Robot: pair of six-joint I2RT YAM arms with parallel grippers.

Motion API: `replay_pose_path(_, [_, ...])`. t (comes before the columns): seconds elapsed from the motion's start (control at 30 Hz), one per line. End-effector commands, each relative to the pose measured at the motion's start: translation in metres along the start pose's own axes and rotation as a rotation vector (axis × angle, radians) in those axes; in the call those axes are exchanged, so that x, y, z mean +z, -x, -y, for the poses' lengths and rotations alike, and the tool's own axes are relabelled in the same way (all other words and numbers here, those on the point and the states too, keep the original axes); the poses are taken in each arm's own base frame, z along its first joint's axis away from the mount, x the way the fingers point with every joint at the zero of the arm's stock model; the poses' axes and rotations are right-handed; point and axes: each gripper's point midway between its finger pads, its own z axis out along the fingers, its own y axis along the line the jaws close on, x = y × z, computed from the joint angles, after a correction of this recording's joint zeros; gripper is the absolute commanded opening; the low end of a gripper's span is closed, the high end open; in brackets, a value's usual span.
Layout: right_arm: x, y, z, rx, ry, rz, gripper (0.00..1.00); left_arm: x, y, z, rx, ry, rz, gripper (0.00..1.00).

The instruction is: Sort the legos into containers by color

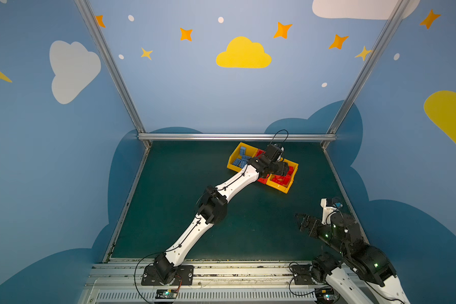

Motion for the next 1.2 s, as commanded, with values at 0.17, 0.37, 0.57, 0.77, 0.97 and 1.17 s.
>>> replay_pose_path(0.17, [0.001, 0.009, -0.008, 0.005, 0.012, 0.01, 0.95, -0.016, 0.015, 0.006, -0.005, -0.011, 0.021, 0.74])
replay_pose_path(0.37, [0.012, 0.009, -0.009, -0.032, -0.011, -0.02, 0.96, -0.07, 0.028, 0.009, 0.031, 0.051, 0.046, 1.0])
replay_pose_path(0.57, [0.039, 0.016, -0.004, -0.168, -0.126, -0.088, 0.97, -0.165, 0.012, -0.04, 0.082, 0.293, 0.175, 1.0])
replay_pose_path(0.77, [0.055, 0.055, -0.009, -0.204, -0.151, 0.099, 0.97, -0.27, -0.058, -0.142, 0.129, 0.69, 0.227, 1.0])
replay_pose_path(0.97, [0.061, 0.082, -0.007, -0.336, -0.181, 0.291, 0.97, -0.361, -0.108, -0.227, 0.03, 0.944, 0.269, 1.0])
replay_pose_path(1.17, [0.068, 0.105, 0.026, -0.467, -0.41, 0.424, 0.97, -0.424, -0.127, -0.273, -0.123, 1.005, 0.469, 1.0])
